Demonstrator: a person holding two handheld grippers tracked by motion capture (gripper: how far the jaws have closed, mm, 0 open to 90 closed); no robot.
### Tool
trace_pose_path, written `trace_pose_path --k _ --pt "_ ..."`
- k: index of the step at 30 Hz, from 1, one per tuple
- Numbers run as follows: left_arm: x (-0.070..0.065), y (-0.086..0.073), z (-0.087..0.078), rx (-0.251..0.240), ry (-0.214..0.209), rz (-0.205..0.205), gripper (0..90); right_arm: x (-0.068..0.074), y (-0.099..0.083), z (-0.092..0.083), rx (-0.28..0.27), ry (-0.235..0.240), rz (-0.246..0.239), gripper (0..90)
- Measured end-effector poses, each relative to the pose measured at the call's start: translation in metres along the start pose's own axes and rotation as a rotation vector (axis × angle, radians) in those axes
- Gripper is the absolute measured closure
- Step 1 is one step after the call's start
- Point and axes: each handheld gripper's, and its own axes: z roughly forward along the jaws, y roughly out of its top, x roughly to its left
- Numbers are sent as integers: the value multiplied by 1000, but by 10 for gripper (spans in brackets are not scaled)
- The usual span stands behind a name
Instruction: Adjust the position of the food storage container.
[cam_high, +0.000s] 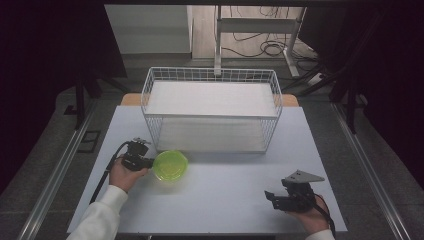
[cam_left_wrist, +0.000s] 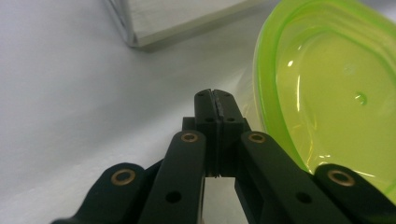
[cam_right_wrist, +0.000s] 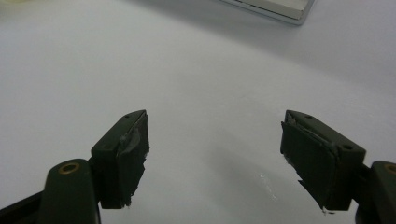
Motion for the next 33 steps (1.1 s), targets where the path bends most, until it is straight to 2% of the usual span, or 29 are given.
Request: trace_pose_path --k 6,7,8,10,11,15,16,17,18,21,22,26,28,33 --pt "-11 4 9 8 -11 19 899 0 0 1 3 -2 -1 235" --pt "-13 6 11 15 -14 34 899 0 0 1 4 -1 1 235" --pt "-14 7 13 9 -20 21 899 0 0 1 4 -1 2 235" --pt "-14 8 15 17 -26 27 899 0 0 1 3 0 2 235" --pt "-15 9 17 12 -29 18 899 0 0 1 3 0 2 235" --pt "-20 12 22 26 -39 40 899 -1 -1 1 4 -4 3 235" --pt "-26 15 25 4 -41 30 899 -1 -1 1 6 -4 2 235" --pt "-26 15 25 4 -41 30 899 -1 -1 1 5 -4 2 235" --pt "-30 19 27 17 -44 56 899 -1 -1 1 5 -3 3 235" --pt "-35 22 30 24 -51 78 899 -1 -1 1 6 -2 1 235" --pt "-41 26 35 24 -53 91 899 -1 -1 1 6 -2 1 235" --pt "-48 29 41 22 -63 86 899 -1 -1 1 6 -1 0 235" --pt "-51 32 44 36 -56 107 899 -1 -1 2 7 0 0 235" --pt "-62 38 52 30 -70 125 899 -1 -1 2 10 2 -4 235"
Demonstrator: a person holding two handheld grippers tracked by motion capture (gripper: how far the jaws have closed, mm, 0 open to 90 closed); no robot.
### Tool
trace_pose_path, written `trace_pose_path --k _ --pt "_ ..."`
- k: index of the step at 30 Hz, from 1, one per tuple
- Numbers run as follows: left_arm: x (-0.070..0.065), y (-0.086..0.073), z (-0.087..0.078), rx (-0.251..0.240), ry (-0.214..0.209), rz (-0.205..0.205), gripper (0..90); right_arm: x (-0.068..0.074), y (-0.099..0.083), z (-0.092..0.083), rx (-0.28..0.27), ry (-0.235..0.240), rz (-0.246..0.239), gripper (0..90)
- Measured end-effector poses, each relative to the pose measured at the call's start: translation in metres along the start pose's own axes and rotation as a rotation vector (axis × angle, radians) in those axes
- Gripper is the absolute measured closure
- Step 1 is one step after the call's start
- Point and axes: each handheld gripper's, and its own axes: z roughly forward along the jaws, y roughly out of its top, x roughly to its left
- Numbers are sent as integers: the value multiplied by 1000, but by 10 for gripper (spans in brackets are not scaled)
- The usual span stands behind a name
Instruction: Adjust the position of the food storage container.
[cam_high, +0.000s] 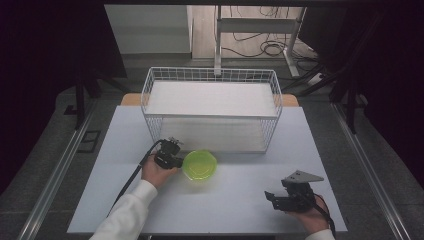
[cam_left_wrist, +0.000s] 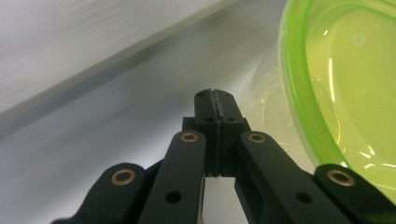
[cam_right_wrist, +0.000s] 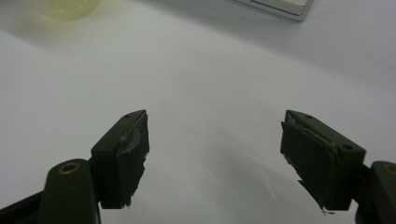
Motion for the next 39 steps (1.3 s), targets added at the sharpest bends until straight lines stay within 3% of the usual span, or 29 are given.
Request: trace_pose_path --k 5,11,12,15,16,18,21,22,23,24,25,26,28,30,31,32,33,34,35,36,39 --pt "-1 0 4 5 8 -4 899 1 0 0 3 1 -2 235" --pt "6 0 -5 -23 20 -8 899 0 -1 -1 1 -2 -1 235" --pt "5 0 -5 -49 13 -35 899 0 -1 -1 1 -2 -1 235" --pt "6 -1 -11 -51 16 -23 899 0 -1 0 2 -2 -1 235" --pt "6 -3 -17 -43 25 2 898 0 0 0 7 -2 -3 235" --pt "6 -5 -21 -45 27 4 899 0 -1 0 8 -3 -4 235" --pt "1 -11 -36 -78 33 -4 899 0 -1 1 8 -4 -6 235" --pt "-1 -15 -50 -96 34 21 899 0 -1 0 10 -5 -4 235" --pt "-1 -15 -50 -96 34 21 899 0 -1 1 11 -5 -6 235" --pt "-5 -19 -64 -127 8 10 899 1 -1 1 10 -5 -5 235" --pt "-5 -19 -64 -127 8 10 899 1 -1 1 11 -5 -6 235" --pt "-11 -23 -76 -149 -15 18 899 1 0 1 9 -5 -6 235" --pt "-17 -25 -80 -158 -34 26 899 1 0 1 10 -5 -6 235" --pt "-33 -28 -85 -166 -68 63 899 1 0 2 12 -6 -8 235" --pt "-33 -28 -85 -166 -68 63 899 1 0 2 13 -6 -8 235" --pt "-48 -30 -85 -158 -90 97 899 1 1 3 14 -7 -9 235" --pt "-48 -30 -85 -158 -90 97 899 1 1 3 14 -7 -9 235" --pt "-64 -30 -81 -145 -125 134 899 2 1 4 12 -9 -4 235" --pt "-72 -30 -79 -138 -142 150 899 2 1 4 13 -10 -1 235" --pt "-72 -30 -79 -138 -142 150 899 2 1 4 13 -10 -1 235" --pt "-92 -30 -69 -102 -192 197 899 2 1 5 22 -19 -18 235"
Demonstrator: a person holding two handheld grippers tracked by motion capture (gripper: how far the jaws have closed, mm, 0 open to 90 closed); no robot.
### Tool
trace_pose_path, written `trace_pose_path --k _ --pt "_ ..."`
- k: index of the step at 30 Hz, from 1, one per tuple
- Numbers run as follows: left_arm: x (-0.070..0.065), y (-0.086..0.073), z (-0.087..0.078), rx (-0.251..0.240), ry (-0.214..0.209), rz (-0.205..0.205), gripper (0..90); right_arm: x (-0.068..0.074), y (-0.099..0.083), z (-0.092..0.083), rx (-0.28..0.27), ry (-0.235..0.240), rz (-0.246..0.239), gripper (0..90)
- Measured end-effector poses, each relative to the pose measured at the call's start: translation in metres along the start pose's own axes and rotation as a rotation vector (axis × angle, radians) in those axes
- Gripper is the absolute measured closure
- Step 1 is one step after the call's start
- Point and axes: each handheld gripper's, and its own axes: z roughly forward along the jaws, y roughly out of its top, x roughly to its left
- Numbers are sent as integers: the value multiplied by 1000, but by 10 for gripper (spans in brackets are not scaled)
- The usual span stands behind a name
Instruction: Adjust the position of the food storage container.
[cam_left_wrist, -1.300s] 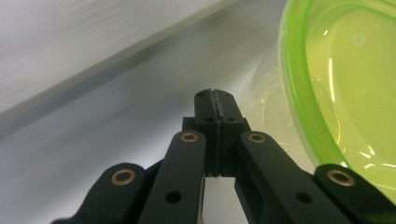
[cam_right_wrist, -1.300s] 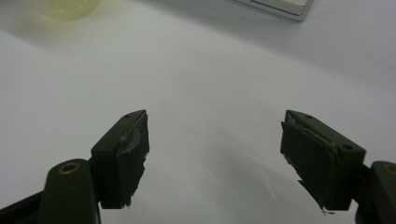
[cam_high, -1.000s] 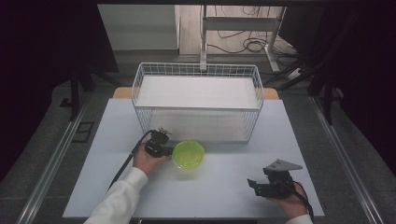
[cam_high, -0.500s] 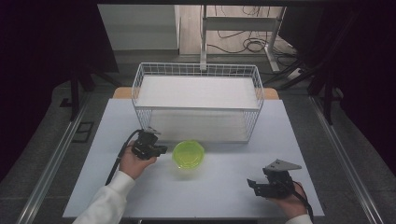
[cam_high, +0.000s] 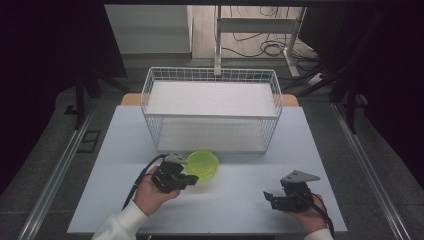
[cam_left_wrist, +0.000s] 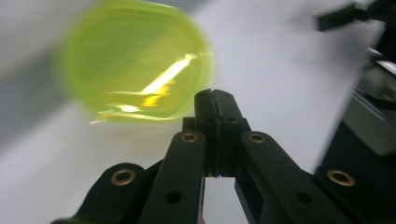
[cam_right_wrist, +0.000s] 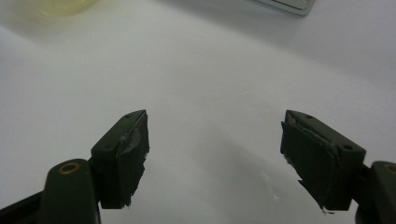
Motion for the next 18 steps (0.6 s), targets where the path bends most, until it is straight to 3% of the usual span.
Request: trace_pose_path --k 2,9,13,18 --pt "-6 1 10 32 17 37 899 -1 0 -1 -1 -1 -4 235" --pt "-8 -1 44 115 24 60 899 -3 -2 -5 -5 -17 3 235" --pt "-6 -1 53 128 34 63 899 -4 -3 -5 -5 -19 2 235" --pt "-8 0 56 97 48 63 899 -3 -3 -5 -2 -24 -5 235"
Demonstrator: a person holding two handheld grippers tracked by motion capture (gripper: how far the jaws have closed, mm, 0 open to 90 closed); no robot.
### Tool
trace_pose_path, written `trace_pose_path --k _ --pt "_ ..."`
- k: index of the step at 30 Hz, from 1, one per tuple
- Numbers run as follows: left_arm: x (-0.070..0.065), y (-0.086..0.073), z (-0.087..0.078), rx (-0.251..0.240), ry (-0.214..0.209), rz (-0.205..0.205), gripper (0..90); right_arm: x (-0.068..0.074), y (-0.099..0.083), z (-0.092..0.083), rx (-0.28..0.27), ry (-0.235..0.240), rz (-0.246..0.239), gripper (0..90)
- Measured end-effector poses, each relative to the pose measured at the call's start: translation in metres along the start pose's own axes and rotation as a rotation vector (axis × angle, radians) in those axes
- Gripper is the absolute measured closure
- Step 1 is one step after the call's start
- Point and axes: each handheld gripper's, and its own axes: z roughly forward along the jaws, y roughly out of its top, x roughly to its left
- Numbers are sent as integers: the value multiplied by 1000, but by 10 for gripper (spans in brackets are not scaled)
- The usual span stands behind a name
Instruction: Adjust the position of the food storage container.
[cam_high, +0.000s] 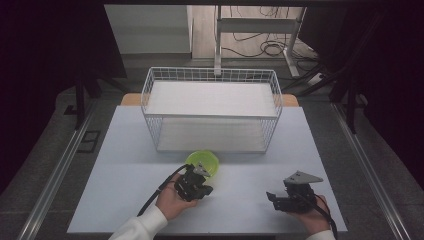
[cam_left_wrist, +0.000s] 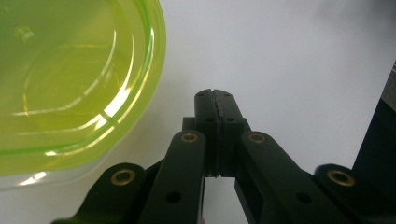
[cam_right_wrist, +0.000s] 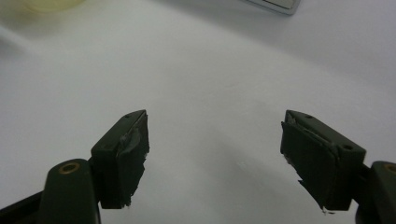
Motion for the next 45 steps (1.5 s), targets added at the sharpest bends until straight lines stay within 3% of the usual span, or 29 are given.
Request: trace_pose_path --k 8,16,45 --pt "1 5 3 6 8 10 899 0 0 0 3 0 -3 235" --pt "19 -10 -13 -1 28 -37 899 -1 -1 0 6 -5 -5 232" --pt "53 -29 -23 26 81 -115 899 0 0 2 11 -7 -10 225"
